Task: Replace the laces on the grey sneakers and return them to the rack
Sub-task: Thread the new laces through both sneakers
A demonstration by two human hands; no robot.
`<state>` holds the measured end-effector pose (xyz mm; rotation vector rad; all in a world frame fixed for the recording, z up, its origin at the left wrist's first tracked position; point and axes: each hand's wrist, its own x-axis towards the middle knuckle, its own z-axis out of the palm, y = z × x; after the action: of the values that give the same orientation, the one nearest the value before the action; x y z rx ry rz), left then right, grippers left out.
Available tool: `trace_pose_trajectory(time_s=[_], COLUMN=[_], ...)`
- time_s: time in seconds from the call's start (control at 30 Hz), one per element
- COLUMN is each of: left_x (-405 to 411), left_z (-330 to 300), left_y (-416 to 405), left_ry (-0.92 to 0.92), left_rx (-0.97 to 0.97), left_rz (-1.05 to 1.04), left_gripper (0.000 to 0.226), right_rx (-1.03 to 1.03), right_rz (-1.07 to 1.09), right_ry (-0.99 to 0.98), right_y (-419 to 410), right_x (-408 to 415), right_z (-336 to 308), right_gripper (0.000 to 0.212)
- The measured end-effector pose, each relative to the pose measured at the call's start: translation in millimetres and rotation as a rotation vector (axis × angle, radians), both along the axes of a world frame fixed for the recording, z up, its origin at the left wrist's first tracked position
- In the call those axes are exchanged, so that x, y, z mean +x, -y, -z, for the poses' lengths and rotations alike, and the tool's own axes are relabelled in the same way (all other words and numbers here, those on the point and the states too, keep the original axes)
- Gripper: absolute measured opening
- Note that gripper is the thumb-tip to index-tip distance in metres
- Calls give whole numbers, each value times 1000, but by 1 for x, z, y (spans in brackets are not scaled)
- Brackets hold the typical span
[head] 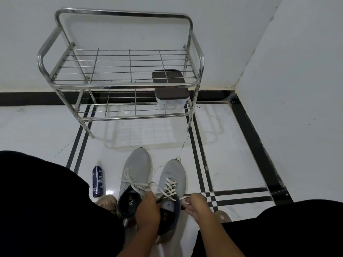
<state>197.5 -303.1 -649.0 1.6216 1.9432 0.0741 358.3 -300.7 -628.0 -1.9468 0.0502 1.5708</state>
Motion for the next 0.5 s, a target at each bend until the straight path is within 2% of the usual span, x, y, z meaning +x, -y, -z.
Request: trace_pose_trajectory(time_s=[0.1, 0.17, 0.23, 0.27, 0.3, 0.37, 0.43, 0.47, 0.5], left_x=[0, 0, -2, -2, -2, -1, -1, -2, -3], left_z=[-3, -3, -3, -2, -3, -2, -2, -2, -2], left_y=[0, 1, 1, 2, 2, 3, 3, 3, 2], left_ry=[1, -7, -1, 7, 16, 21, 15, 9, 5], left_rx=[-15, -17, -6, 0, 9, 16, 10, -1, -11], left_rz=[20, 36, 41, 40, 42, 67, 115, 134, 142], left_gripper=[9, 11, 16, 18, 19, 20, 18, 17, 17], right_rx=[50, 138, 247, 306, 338, 303, 215, 159, 124], right_rz=[187, 320, 580, 605, 499, 23, -585, -791, -888], right_ry=[145, 392, 675, 825, 900, 852, 656, 555, 484], right_y=[-1, -7, -20, -27, -33, -35, -22, -12, -3], right_x=[27, 54, 71, 73, 65, 43, 18, 6, -3], right_z=[-34, -56, -70, -74, -79, -65, -30, -15, 2], right_gripper=[32, 30, 30, 27, 25, 23, 21, 21, 20])
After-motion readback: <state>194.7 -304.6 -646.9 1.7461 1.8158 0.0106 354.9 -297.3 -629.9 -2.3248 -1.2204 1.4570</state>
